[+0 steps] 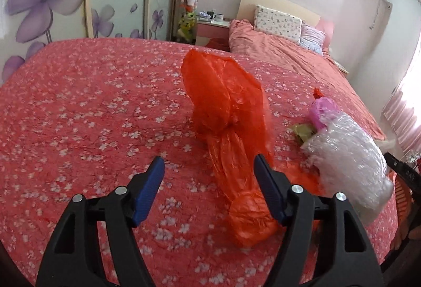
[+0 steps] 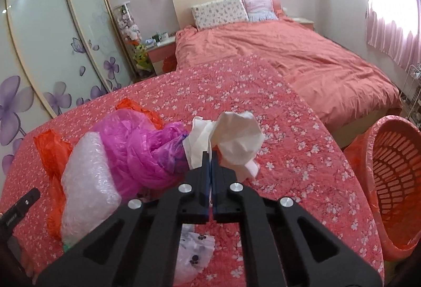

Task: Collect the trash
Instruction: 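Grasp the red-orange bag with the left tool while the right tool grasps white tissue paper, then carry the red-orange bag and tissue paper over the orange basket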

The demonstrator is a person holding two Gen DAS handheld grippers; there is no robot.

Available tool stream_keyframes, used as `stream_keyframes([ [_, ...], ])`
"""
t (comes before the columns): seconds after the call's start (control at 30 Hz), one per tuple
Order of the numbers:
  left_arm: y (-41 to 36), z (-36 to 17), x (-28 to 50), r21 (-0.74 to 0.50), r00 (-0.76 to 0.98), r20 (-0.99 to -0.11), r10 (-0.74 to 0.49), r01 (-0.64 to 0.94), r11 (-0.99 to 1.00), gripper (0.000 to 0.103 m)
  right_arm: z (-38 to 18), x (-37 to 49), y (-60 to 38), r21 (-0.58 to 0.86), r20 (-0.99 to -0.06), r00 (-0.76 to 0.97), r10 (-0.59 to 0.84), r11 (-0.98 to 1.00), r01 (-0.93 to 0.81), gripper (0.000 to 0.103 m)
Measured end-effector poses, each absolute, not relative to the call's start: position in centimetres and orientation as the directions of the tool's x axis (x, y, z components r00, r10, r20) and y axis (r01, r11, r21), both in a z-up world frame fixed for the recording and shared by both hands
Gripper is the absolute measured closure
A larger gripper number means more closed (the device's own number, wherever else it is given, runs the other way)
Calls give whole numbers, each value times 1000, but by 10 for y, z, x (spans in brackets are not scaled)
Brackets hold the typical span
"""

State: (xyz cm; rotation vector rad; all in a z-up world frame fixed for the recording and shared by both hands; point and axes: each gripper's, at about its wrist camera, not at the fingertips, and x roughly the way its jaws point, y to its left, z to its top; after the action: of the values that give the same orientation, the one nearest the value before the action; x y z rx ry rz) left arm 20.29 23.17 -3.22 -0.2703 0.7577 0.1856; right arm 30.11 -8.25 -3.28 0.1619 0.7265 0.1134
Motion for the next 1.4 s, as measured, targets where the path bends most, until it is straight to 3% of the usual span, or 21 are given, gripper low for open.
stream_keyframes([
  [0.3, 228, -37, 244, -219, 697, -716, 25, -260, 940, 33, -20, 276, -115, 166, -603, 790, 107, 986, -7, 101],
  [0.47, 225, -50, 268, -170, 653, -756, 51, -271, 947, 34, -22, 273, -126, 166, -614, 782, 104, 986, 0, 101],
  [0.5, 225, -54, 271, -167, 641, -767, 47, -270, 948, 38, -23, 272, -127, 168, -615, 781, 104, 986, 1, 101],
  [0.57, 221, -58, 269, -137, 643, -762, 71, -268, 954, 61, -24, 271, -131, 171, -617, 780, 105, 985, 3, 101],
  [0.67, 220, -56, 266, -157, 650, -759, 34, -233, 960, 76, -23, 269, -134, 171, -616, 781, 102, 985, 6, 101],
  [0.73, 220, -52, 261, -154, 663, -748, 32, -220, 963, 80, -21, 267, -135, 173, -611, 785, 101, 985, 8, 101],
  [1.4, 203, 33, 225, -147, 771, -636, 44, -176, 973, 81, 23, 227, -154, 172, -544, 834, 94, 985, 1, 101],
])
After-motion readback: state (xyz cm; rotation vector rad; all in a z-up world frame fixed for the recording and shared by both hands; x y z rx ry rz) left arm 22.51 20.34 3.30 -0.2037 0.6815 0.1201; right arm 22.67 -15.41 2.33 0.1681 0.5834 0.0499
